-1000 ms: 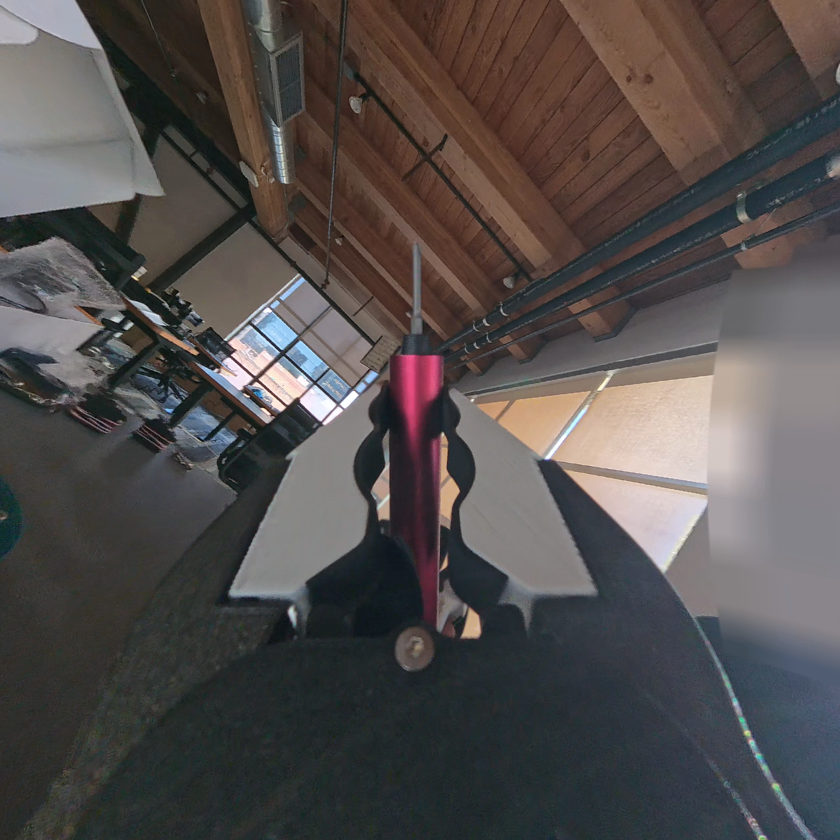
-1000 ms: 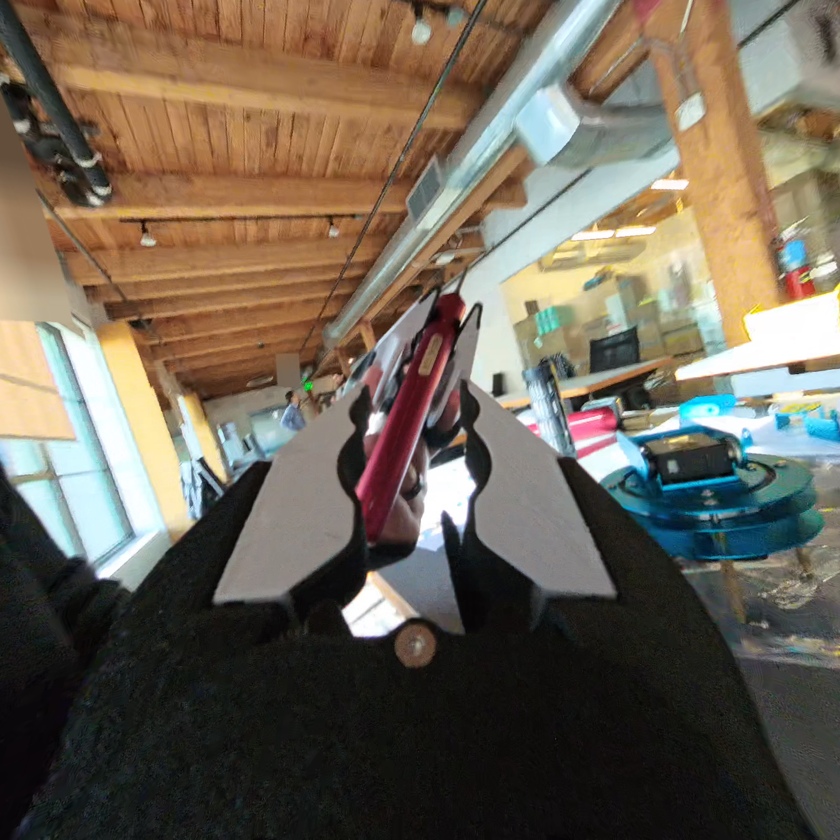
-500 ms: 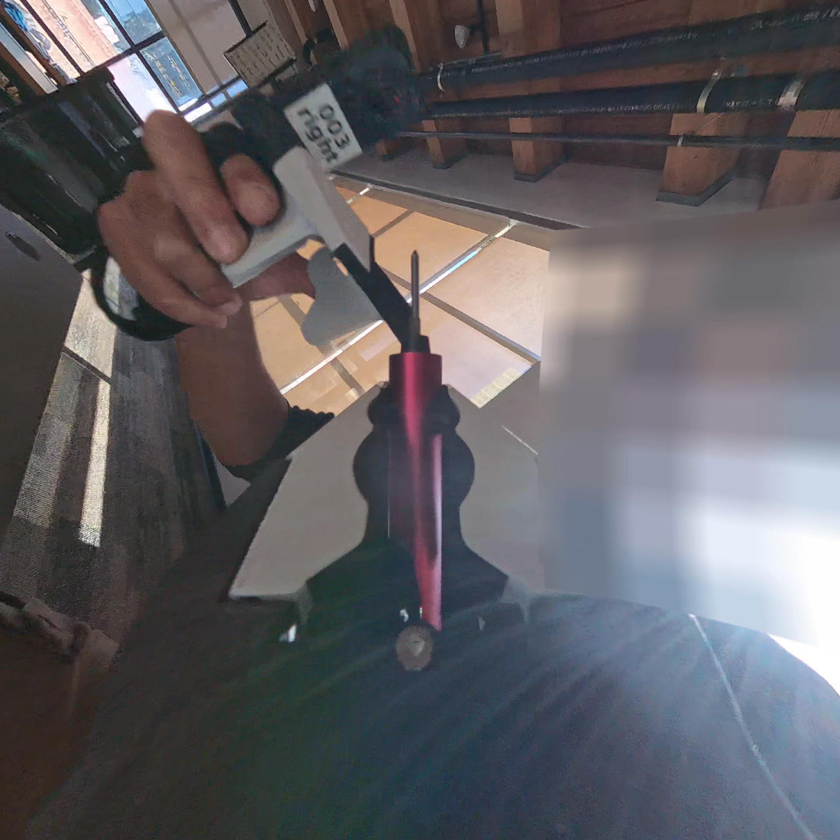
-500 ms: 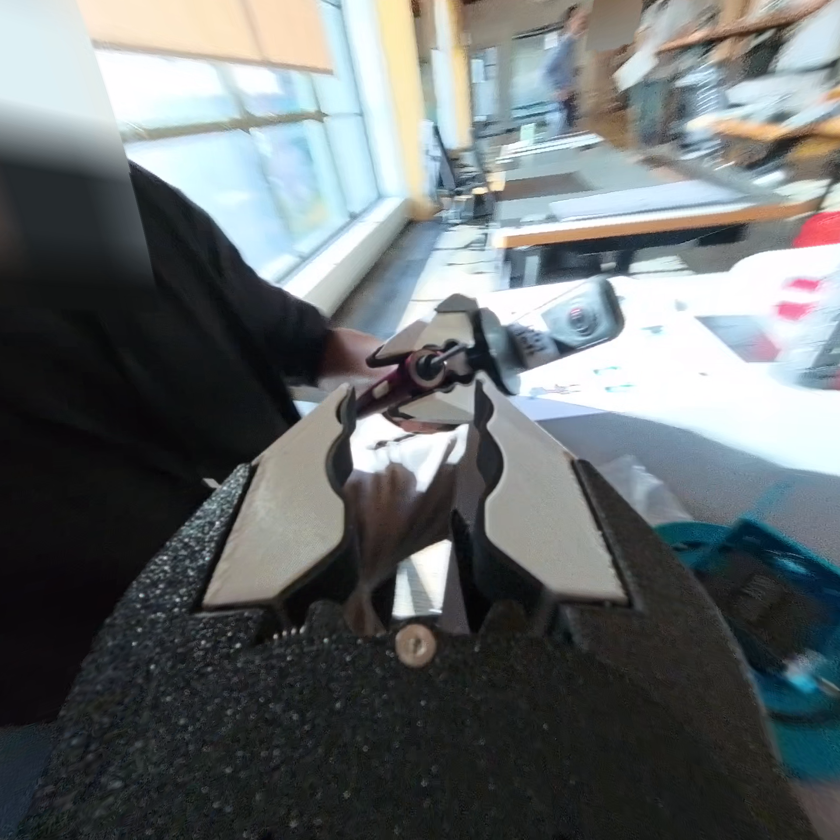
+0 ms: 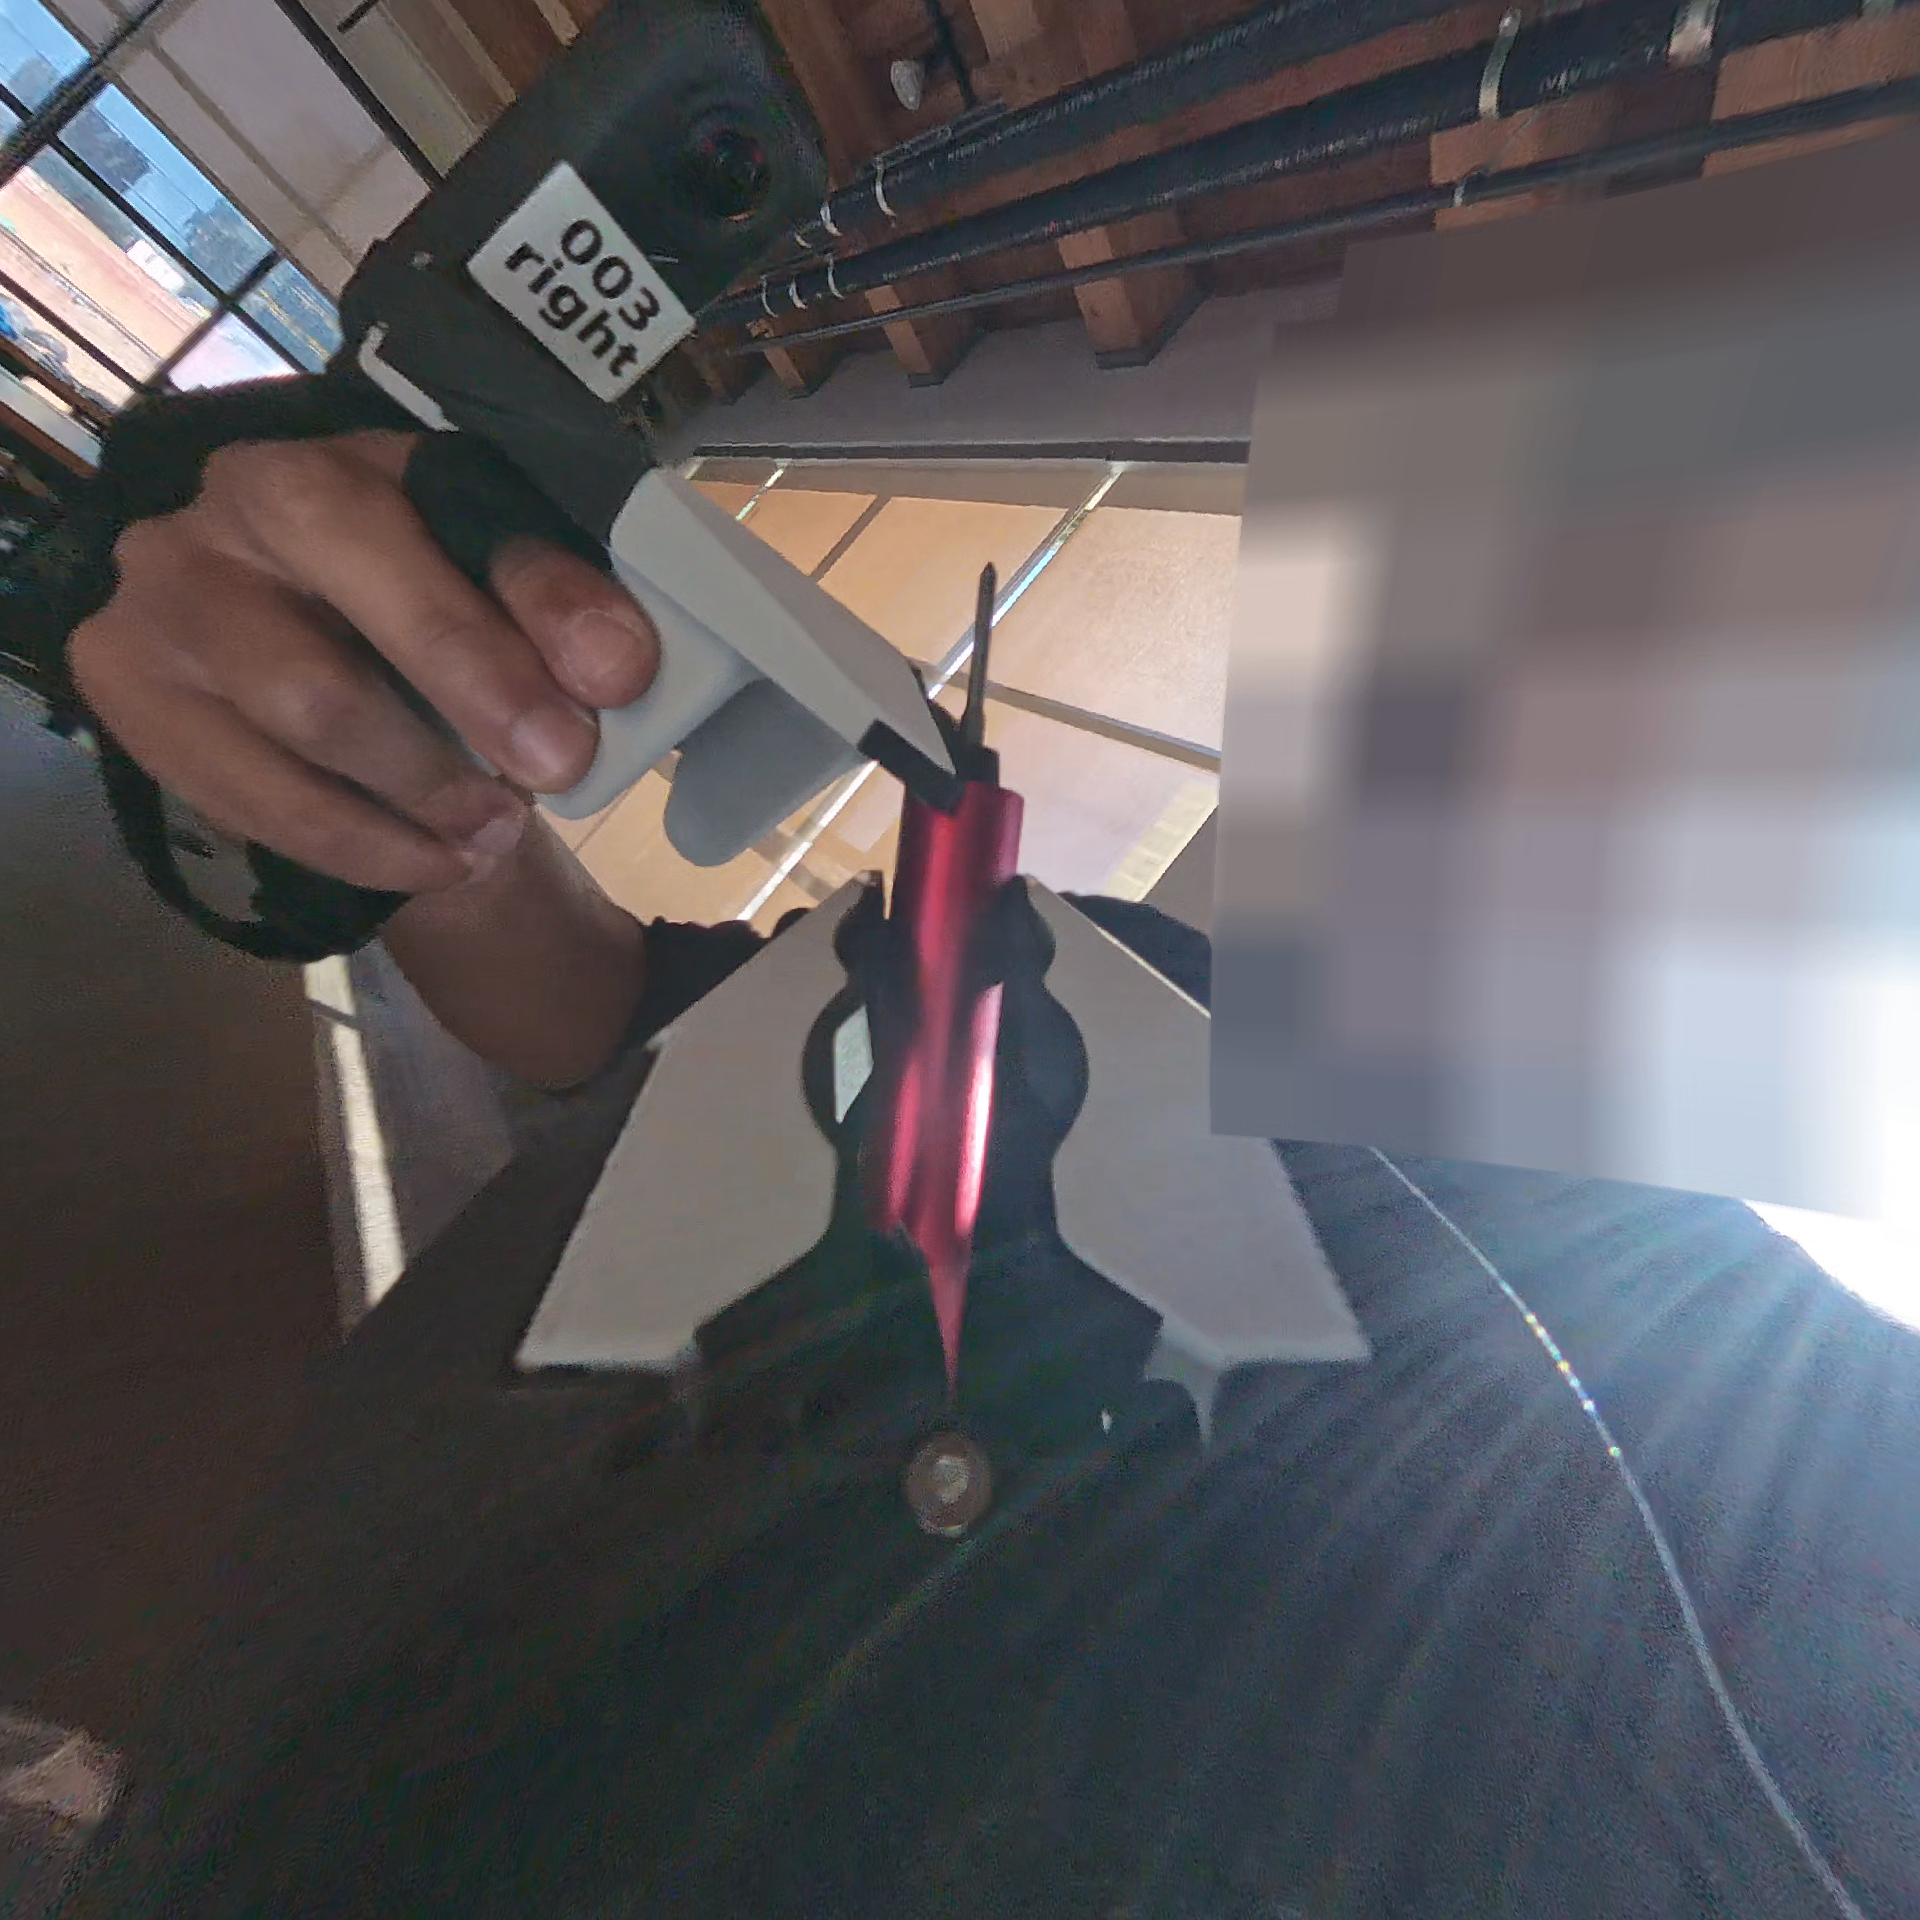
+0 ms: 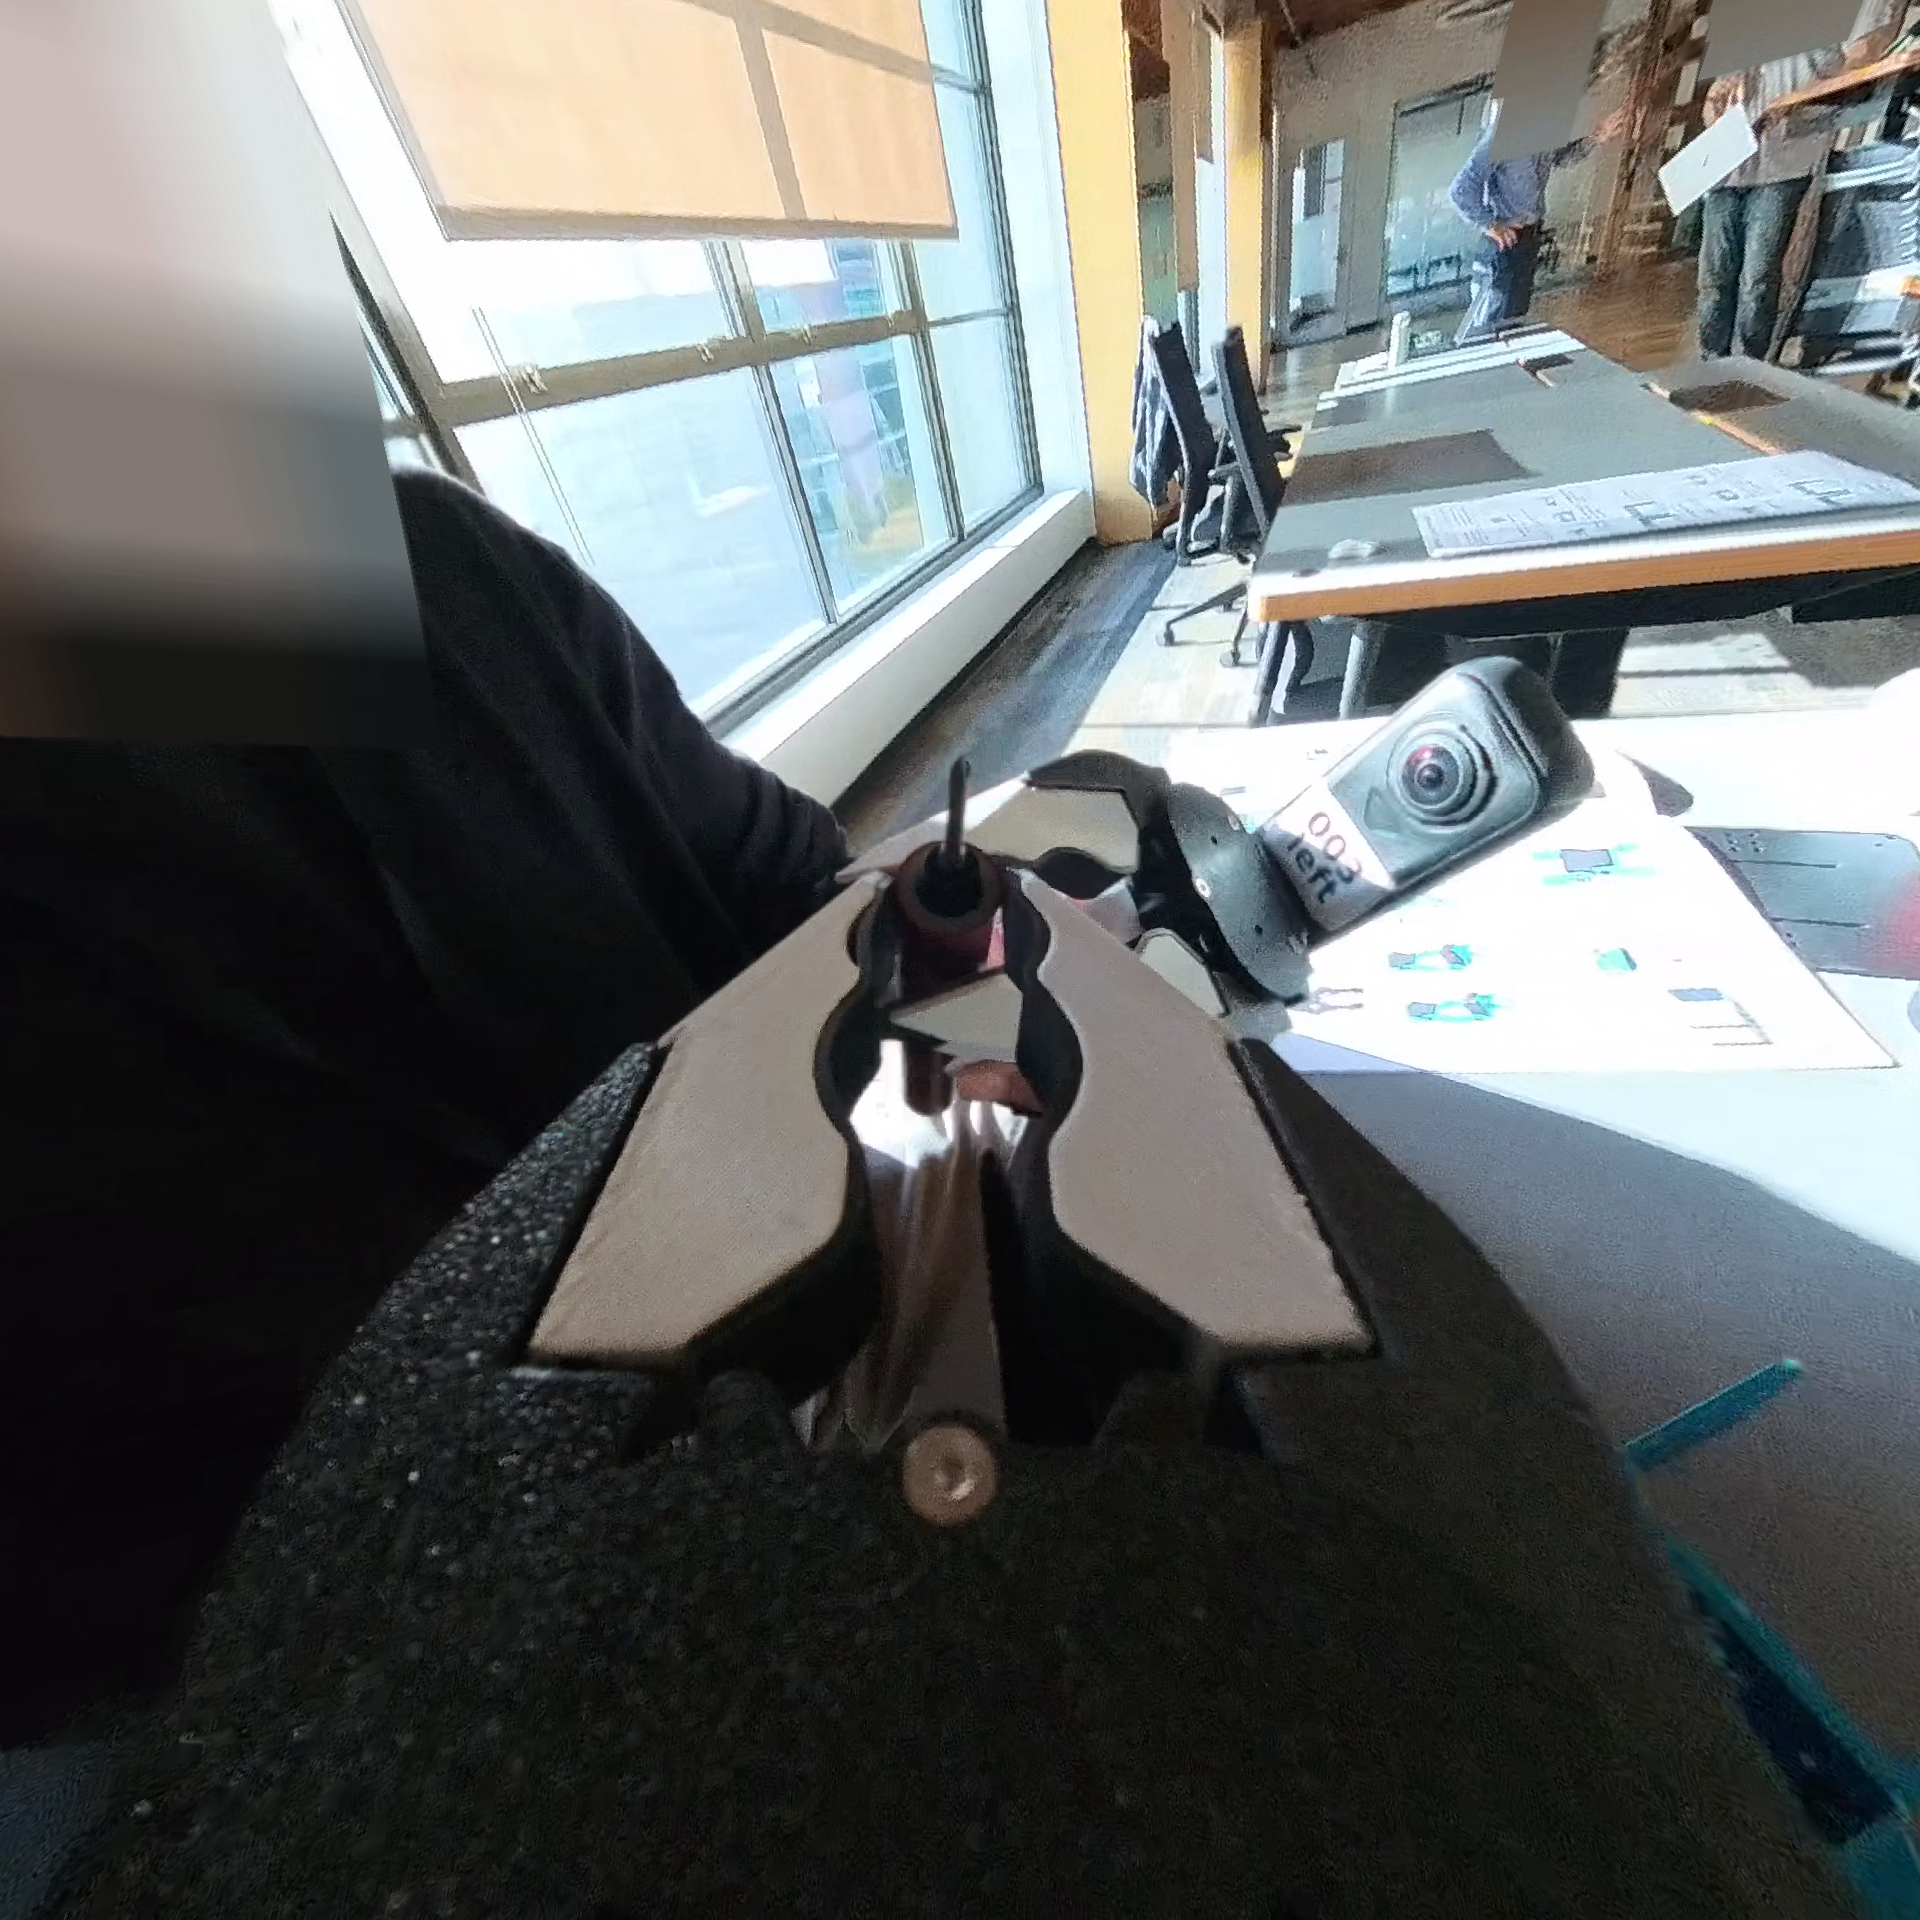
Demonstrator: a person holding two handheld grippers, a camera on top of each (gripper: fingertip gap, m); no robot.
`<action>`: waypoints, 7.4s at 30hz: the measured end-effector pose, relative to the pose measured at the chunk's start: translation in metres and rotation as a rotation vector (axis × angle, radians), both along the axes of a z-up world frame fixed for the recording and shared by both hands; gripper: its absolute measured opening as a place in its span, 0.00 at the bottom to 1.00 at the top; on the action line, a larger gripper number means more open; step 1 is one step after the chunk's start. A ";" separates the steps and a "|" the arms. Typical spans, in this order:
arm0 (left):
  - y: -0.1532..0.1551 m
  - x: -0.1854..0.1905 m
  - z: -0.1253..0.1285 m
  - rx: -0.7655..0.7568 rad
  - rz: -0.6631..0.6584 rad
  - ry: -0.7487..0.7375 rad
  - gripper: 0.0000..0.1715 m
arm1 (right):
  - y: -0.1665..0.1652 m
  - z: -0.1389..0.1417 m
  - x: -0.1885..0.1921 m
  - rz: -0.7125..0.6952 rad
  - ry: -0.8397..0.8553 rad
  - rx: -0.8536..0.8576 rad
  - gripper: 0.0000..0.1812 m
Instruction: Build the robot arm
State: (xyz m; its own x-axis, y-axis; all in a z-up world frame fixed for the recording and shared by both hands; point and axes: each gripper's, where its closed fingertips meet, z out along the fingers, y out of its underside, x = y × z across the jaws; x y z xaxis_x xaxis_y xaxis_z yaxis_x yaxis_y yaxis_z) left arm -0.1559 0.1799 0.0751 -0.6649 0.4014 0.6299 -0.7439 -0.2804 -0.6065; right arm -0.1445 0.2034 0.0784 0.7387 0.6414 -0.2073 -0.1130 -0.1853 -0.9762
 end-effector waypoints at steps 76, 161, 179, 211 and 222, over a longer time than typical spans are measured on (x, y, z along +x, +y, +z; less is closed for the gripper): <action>0.074 0.036 -0.111 0.858 1.321 -0.315 0.12 | -0.073 -0.097 0.130 -1.136 -0.065 0.218 0.23; 0.054 0.032 -0.098 0.671 1.224 -0.415 0.12 | -0.023 -0.148 0.132 -1.148 -0.290 -0.115 0.41; 0.060 0.023 -0.089 0.489 1.111 -0.267 0.12 | -0.029 -0.117 0.104 -1.164 -0.443 0.065 0.29; 0.067 0.004 -0.064 0.163 0.909 -0.165 0.12 | -0.033 -0.069 0.038 -0.518 0.280 0.268 0.06; 0.064 0.003 -0.066 0.196 0.904 -0.185 0.12 | -0.033 -0.070 0.035 -0.531 0.226 0.265 0.01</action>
State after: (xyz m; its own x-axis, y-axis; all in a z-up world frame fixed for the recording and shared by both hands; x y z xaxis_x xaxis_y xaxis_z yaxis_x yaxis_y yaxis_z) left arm -0.1531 0.2438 0.0090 -0.7686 -0.4172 0.4849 -0.1817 -0.5845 -0.7908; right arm -0.1090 0.1703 0.0081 0.9270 0.2502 -0.2793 -0.3313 0.1975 -0.9226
